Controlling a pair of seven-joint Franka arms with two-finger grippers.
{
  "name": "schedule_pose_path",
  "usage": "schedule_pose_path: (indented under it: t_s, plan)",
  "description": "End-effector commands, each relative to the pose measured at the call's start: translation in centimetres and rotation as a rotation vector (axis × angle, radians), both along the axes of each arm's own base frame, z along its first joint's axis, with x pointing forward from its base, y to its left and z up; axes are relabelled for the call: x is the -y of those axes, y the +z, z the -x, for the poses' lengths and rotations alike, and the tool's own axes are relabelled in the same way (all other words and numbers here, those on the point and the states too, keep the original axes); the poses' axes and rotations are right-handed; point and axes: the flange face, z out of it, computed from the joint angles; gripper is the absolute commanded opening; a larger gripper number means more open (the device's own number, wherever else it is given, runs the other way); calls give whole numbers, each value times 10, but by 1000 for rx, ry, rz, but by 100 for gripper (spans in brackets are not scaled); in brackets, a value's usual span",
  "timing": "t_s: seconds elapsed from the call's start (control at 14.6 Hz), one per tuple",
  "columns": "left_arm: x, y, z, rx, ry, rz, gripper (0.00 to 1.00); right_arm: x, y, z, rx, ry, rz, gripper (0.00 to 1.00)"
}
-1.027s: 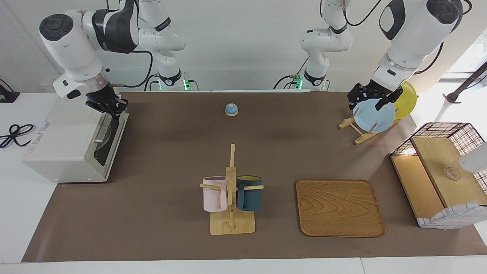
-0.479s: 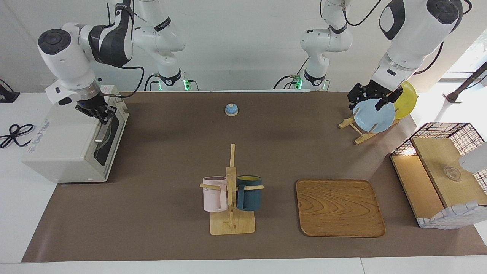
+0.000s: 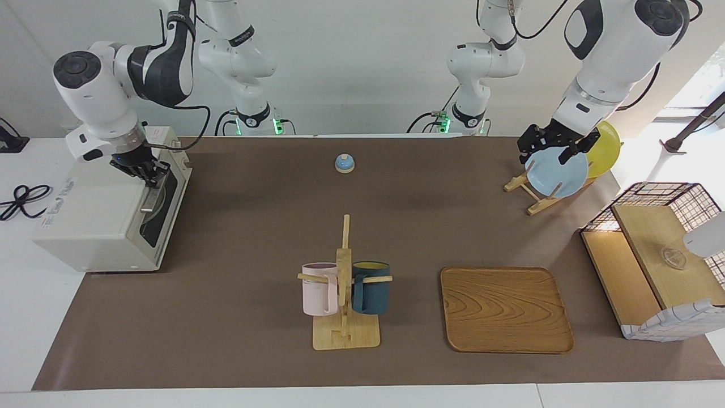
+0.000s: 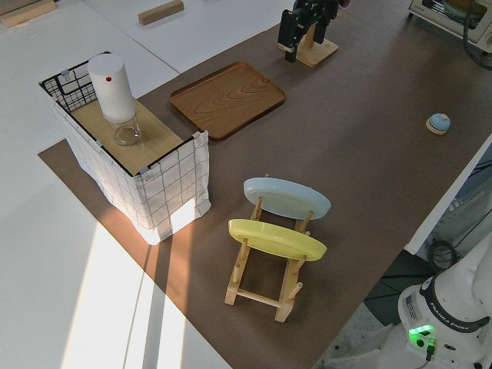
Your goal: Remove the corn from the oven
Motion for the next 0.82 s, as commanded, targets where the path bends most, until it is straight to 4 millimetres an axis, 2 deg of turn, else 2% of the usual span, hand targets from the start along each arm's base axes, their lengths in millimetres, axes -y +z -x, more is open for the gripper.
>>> schedule_pose_path:
  t_s: [0.0, 0.41, 0.75]
  plan:
    - [-2, 0, 3, 8, -8, -20, 100, 5, -7, 4, 8, 6, 4, 0]
    - [-2, 0, 3, 8, -8, -20, 100, 3, -22, 6, 16, -2, -19, 0]
    - [-2, 0, 3, 8, -8, -20, 100, -8, -30, 2, 22, -11, -54, 0]
